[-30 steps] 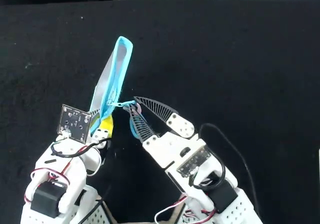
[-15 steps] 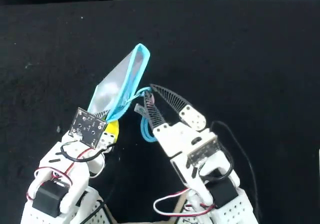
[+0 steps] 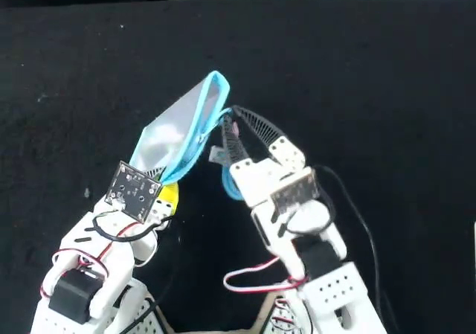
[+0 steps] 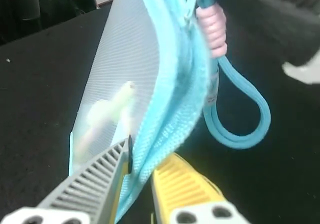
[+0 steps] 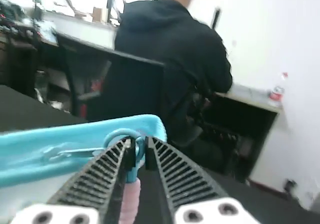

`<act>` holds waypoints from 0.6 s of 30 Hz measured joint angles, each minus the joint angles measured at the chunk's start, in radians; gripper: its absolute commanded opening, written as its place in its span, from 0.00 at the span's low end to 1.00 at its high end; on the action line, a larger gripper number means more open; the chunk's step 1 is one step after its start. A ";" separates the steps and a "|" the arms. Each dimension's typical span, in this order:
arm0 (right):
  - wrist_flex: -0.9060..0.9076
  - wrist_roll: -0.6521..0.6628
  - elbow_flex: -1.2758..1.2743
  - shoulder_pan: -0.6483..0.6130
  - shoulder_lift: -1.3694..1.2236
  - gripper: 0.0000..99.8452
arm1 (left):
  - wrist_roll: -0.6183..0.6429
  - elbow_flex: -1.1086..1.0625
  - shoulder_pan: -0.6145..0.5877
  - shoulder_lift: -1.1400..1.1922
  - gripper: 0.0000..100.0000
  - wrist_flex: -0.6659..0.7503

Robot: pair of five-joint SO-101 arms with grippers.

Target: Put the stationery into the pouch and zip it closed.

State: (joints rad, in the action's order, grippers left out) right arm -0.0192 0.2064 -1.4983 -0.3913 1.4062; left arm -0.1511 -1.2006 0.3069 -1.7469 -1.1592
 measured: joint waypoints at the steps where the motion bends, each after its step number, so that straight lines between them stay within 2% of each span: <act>1: -0.006 0.000 0.009 0.014 -0.031 0.01 | 0.000 0.000 0.000 0.000 0.03 0.000; 8: -0.021 -0.002 0.103 0.040 -0.222 0.01 | 0.000 -0.002 0.000 0.000 0.03 0.000; 13: -0.089 -0.005 0.138 0.114 -0.344 0.01 | 0.000 -0.002 0.000 0.002 0.03 -0.002; 18: -0.190 -0.101 0.138 0.178 -0.439 0.01 | 0.000 -0.002 0.002 0.002 0.03 -0.002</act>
State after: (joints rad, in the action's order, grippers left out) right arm -0.2094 0.1051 -1.3602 -0.2133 0.9674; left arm -0.1511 -1.2022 0.3084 -1.7453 -1.1607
